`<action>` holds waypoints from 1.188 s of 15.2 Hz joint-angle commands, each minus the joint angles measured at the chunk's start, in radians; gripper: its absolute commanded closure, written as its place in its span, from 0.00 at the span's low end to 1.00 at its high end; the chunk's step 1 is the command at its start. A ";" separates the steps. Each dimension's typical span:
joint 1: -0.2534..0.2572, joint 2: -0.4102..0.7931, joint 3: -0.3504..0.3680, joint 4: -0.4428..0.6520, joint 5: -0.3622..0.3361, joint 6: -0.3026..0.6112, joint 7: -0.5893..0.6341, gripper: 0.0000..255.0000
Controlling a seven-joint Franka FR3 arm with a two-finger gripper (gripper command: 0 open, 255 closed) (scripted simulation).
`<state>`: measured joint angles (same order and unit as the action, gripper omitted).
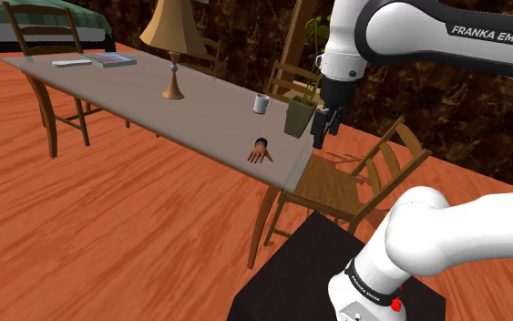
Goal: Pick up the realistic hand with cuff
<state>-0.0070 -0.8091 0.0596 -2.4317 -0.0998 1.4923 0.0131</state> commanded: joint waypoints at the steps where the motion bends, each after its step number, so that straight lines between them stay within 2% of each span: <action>1: 0.000 0.000 0.000 0.000 0.000 0.000 0.000 0.00; 9: -0.078 0.256 -0.012 0.017 -0.003 0.262 0.143 0.00; 18: -0.154 0.572 -0.044 0.133 -0.014 0.492 0.288 0.00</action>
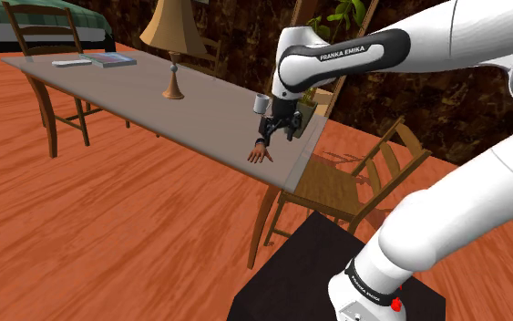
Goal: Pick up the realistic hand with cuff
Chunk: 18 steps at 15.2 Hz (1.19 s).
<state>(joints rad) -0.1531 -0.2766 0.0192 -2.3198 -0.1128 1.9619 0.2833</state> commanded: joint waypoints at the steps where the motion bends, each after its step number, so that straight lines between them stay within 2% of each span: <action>1: -0.015 0.074 -0.008 0.040 -0.001 0.043 0.032 0.00; 9: -0.066 0.350 -0.054 0.218 0.011 0.170 0.134 0.00; 18: -0.126 0.643 -0.106 0.474 0.065 0.240 0.214 0.00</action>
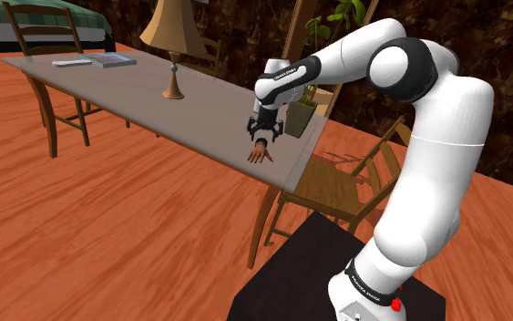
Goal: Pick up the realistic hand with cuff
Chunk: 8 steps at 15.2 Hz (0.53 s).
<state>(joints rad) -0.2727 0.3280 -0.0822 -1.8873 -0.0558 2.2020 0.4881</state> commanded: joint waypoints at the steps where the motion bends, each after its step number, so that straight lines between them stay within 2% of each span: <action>1: -0.006 0.045 -0.004 0.038 0.008 0.011 0.009 0.00; 8: -0.008 0.094 -0.003 0.015 0.010 0.083 0.012 0.00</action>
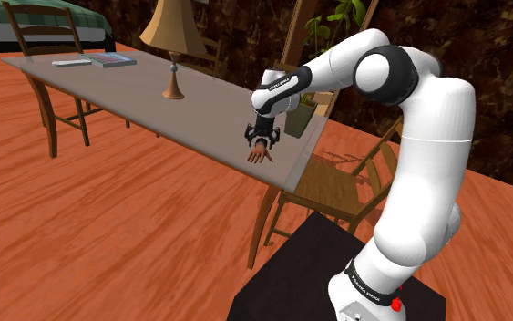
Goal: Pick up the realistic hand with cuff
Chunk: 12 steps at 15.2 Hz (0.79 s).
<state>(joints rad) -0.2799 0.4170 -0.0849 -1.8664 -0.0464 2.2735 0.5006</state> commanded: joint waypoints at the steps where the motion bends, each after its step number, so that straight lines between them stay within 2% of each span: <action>1: -0.001 0.005 0.000 -0.005 0.000 0.011 0.000 0.00; 2: 0.000 0.004 0.000 -0.007 0.000 0.011 0.000 1.00; 12: -0.001 -0.003 0.000 -0.003 0.000 0.000 -0.001 1.00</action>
<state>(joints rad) -0.2808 0.4178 -0.0855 -1.8696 -0.0465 2.2796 0.5000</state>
